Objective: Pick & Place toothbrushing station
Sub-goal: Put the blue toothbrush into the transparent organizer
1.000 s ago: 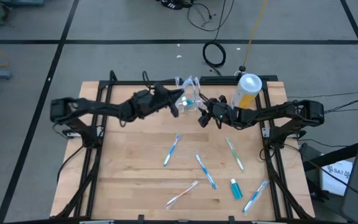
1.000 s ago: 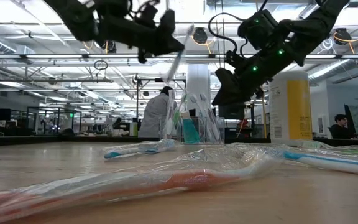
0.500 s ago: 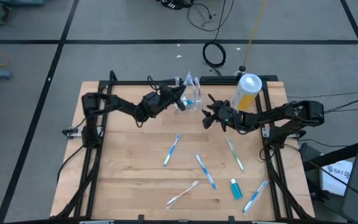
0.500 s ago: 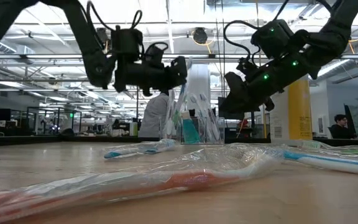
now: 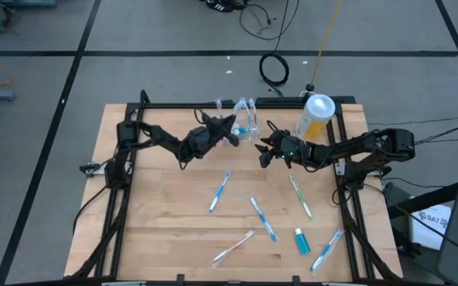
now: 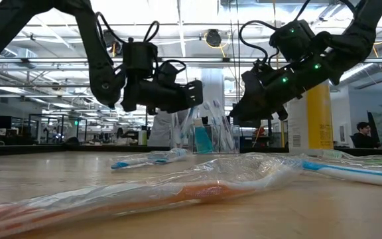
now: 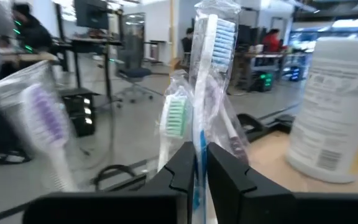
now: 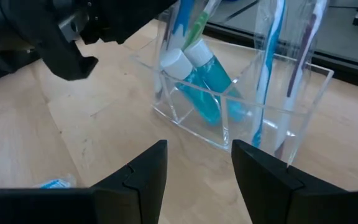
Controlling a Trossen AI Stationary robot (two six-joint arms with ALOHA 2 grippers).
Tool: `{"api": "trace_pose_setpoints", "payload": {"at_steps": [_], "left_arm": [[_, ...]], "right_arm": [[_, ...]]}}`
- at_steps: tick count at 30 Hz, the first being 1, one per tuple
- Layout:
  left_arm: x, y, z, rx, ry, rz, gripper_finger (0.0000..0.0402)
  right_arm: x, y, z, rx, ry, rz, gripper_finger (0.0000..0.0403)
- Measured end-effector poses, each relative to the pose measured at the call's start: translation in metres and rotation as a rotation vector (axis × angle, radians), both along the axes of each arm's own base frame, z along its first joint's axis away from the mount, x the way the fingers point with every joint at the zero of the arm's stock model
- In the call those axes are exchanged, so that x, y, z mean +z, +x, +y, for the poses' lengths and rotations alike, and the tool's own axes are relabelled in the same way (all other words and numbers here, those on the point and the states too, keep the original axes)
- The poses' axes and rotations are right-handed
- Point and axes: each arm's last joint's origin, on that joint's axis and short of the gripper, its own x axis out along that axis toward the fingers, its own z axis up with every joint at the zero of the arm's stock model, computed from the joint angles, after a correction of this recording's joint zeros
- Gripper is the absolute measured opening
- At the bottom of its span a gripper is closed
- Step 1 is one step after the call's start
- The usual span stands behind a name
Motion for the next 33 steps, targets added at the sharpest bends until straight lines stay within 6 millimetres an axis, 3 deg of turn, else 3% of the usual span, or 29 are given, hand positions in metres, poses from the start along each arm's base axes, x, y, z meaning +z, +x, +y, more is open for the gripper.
{"api": "trace_pose_setpoints", "payload": {"at_steps": [22, 33], "left_arm": [[-0.001, 0.002, -0.047, 0.387, 0.074, 0.172, 0.0042], [-0.005, 0.002, -0.048, 0.416, 0.055, 0.198, 0.0042]], "right_arm": [[0.000, 0.000, 0.000, -0.001, 0.000, 0.000, 0.0171], [0.001, 0.000, 0.000, -0.001, -0.003, -0.010, 0.0171]]}}
